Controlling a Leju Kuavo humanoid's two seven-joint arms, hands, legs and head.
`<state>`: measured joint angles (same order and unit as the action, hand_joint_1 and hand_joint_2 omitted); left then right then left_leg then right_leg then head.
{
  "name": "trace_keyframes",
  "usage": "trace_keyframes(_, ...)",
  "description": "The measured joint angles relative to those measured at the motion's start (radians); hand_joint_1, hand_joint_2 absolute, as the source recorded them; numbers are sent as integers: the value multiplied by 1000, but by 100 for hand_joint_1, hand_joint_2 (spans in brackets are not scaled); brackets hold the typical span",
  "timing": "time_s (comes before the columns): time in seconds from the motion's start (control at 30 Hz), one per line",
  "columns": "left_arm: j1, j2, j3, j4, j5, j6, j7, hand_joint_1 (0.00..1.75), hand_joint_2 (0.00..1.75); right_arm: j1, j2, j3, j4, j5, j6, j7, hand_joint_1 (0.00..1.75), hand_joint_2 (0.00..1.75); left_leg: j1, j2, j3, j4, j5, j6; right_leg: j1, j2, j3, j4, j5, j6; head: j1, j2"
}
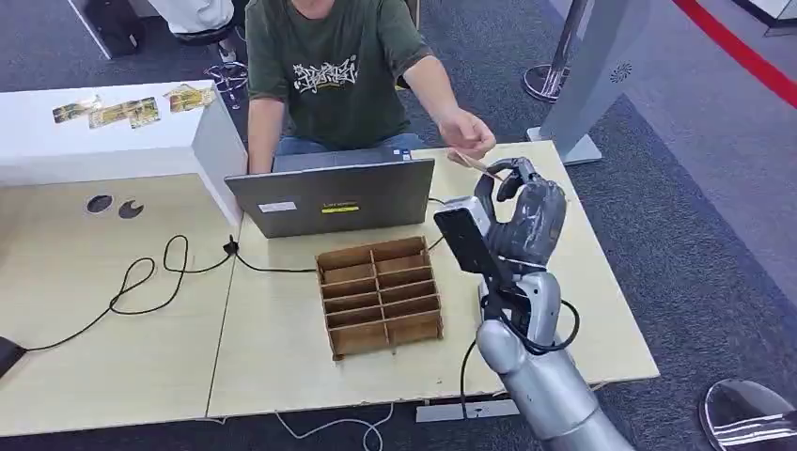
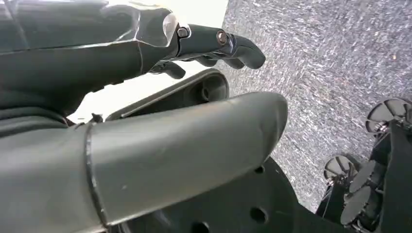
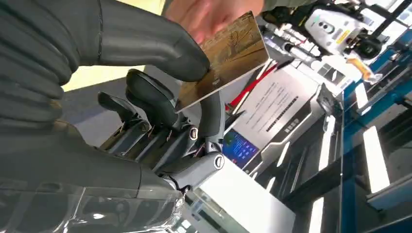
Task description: Pass the card to the sensor for recognition and then transmit it.
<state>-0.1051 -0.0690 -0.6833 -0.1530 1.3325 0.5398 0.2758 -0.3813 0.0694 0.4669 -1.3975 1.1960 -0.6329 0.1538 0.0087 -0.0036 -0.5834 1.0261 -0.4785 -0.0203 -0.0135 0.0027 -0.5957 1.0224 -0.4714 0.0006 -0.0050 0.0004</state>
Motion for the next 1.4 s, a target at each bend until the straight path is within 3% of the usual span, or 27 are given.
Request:
trace_keyframes(0.53, -4, -11, -13, 0, -52, -1, 0, 0, 0, -319, 137, 109, 316, 1, 8, 6, 175, 175, 0, 0, 0, 0, 0, 0, 0, 0, 0, 0, 0, 0, 0, 0)
trace_keyframes(0.87, -21, -15, -40, 0, -87, 9, 22, 0, 0, -495, 220, 135, 560, 66, 11, 85, 175, 175, 0, 0, 0, 0, 0, 0, 0, 0, -1, 0, 0, 0, 0, 0)
trace_keyframes(1.4, -44, -30, -116, 0, -112, 25, 39, 0, 0, -660, 255, 141, 877, 124, 4, 165, 175, 175, 0, -1, 0, 0, 1, 0, 0, -1, -1, 0, 1, -1, 0, 0)
